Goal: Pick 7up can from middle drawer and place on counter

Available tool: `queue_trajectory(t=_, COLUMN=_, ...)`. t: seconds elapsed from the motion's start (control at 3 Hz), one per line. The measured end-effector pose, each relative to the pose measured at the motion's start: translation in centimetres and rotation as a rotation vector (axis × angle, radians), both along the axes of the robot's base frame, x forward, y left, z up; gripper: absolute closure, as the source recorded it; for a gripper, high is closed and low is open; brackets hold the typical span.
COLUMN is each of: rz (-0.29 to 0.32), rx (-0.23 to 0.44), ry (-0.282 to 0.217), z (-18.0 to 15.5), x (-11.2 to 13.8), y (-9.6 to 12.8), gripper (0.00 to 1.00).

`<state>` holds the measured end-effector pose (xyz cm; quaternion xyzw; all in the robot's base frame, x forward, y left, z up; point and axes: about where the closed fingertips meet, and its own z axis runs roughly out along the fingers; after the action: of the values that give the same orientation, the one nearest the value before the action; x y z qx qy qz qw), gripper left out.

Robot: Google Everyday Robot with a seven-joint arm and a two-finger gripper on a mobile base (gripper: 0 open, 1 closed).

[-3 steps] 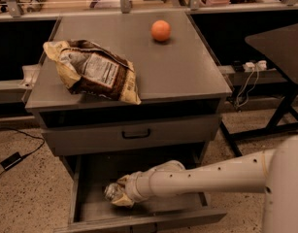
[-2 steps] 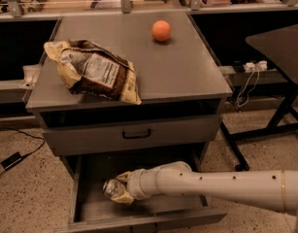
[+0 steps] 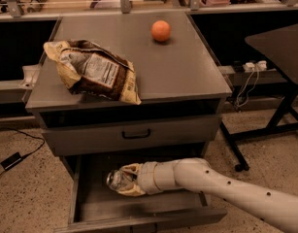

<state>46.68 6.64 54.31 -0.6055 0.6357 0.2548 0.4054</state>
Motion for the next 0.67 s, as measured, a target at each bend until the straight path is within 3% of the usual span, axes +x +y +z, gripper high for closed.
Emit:
queue_trajectory(t=0.33, rz=0.0, rx=0.0, ry=-0.001, z=0.0, x=0.0, y=0.0, gripper=0.99)
queue_trajectory(t=0.67, rz=0.043, rx=0.027, ry=-0.07, z=2.6, x=-0.3, y=-0.3, gripper=1.0)
